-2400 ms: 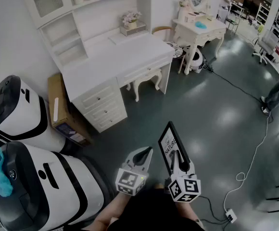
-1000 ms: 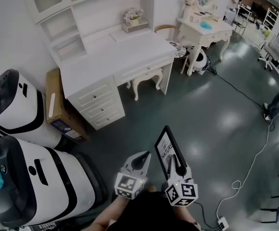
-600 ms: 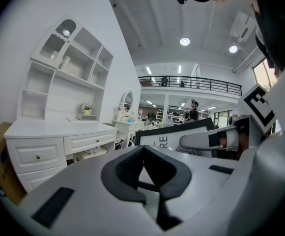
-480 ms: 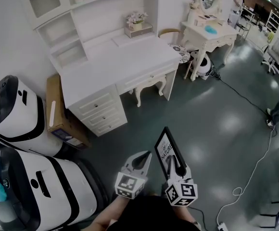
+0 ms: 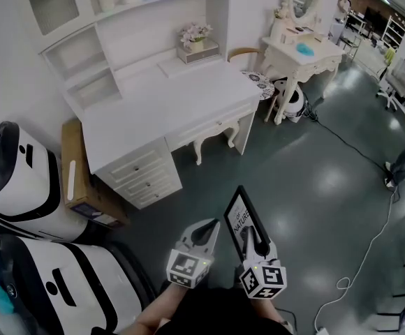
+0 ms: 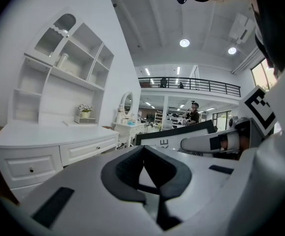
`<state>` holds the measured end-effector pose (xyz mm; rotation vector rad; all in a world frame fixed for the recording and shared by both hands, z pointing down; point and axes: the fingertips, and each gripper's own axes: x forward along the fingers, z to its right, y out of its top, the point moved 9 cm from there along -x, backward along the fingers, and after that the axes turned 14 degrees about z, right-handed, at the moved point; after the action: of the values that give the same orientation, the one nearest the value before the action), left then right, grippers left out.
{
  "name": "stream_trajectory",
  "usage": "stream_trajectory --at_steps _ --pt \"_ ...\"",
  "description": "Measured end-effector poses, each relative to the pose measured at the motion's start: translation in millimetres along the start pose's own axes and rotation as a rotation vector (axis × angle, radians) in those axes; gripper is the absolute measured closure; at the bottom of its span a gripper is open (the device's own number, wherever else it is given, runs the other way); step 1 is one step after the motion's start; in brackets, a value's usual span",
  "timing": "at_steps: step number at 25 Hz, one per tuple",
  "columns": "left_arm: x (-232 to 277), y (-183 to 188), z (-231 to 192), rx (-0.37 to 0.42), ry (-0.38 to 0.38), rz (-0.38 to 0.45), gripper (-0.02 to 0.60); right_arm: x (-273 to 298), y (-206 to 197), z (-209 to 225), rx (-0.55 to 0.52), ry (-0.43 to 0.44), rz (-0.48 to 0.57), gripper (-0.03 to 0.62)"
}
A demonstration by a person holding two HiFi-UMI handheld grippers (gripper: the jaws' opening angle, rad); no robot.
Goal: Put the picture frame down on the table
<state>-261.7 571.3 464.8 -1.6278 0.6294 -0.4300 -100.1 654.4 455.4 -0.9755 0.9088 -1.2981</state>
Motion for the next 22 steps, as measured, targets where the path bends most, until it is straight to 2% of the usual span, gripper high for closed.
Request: stream_trajectory --at_steps 22 --pt "52 13 -95 -0.008 -0.065 0.012 0.569 95 -8 -33 -0.013 -0.044 0.028 0.580"
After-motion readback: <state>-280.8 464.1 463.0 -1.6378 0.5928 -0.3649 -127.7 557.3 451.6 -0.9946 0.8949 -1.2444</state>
